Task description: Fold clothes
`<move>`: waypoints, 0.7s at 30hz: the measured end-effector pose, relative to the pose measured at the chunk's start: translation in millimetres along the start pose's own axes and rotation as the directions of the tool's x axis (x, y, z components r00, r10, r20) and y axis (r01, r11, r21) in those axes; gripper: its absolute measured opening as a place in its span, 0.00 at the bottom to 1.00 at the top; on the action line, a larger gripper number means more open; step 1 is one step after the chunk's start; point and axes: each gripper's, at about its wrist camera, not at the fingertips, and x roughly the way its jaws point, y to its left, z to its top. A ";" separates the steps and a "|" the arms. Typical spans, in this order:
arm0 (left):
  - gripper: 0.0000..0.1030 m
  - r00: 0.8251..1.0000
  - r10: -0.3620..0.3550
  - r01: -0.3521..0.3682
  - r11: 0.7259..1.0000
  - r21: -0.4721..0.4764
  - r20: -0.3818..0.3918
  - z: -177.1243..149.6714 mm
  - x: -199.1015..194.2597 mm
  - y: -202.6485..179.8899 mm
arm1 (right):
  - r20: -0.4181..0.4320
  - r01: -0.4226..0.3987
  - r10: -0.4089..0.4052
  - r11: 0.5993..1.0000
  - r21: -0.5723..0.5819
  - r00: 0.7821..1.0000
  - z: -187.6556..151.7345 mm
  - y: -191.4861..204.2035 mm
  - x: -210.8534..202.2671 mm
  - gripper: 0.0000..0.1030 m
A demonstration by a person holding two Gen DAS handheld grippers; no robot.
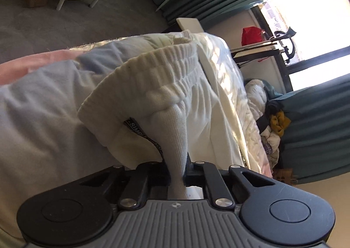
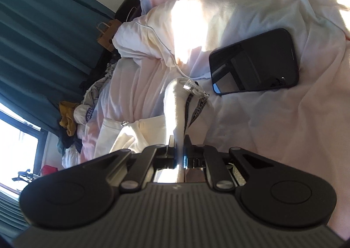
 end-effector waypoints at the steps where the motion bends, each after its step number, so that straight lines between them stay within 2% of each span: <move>1: 0.09 0.999 -0.002 0.001 1.000 0.020 0.032 -2.8 -8.6 -0.7 | 0.009 -0.011 0.010 1.000 0.008 1.000 0.4 0.1 -3.1 0.08; 3: 0.08 0.996 -0.009 0.004 0.999 0.054 0.090 -8.3 -25.8 -2.0 | 0.030 -0.024 0.024 1.000 0.018 0.999 1.7 0.5 -10.9 0.08; 7: 0.08 0.992 -0.066 0.061 0.997 0.052 0.110 -17.0 -62.3 -3.5 | 0.110 -0.077 0.074 0.997 0.022 0.991 8.5 5.2 -34.8 0.08; 10: 0.08 0.987 -0.113 0.104 0.992 0.074 0.118 -23.6 -87.5 -7.6 | 0.163 -0.113 0.114 0.993 -0.016 0.980 13.1 13.0 -55.9 0.08; 12: 0.08 0.988 -0.115 0.105 0.990 0.096 0.107 -23.5 -94.6 -11.2 | 0.190 -0.115 0.124 0.992 -0.060 0.974 14.9 21.0 -64.8 0.08; 17: 0.08 0.991 -0.116 0.111 0.991 0.080 0.060 5.3 -79.2 -30.4 | 0.162 -0.118 0.143 0.980 -0.158 0.976 22.1 59.5 -51.6 0.08; 20: 0.08 0.992 -0.117 0.113 0.991 0.068 0.054 29.2 -56.3 -51.0 | 0.159 -0.103 0.143 0.966 -0.238 0.977 17.9 102.9 -24.8 0.08; 21: 0.08 0.992 -0.117 0.115 0.993 0.032 0.044 40.2 -43.1 -56.5 | 0.158 -0.095 0.139 0.962 -0.257 0.977 15.4 119.2 -12.8 0.08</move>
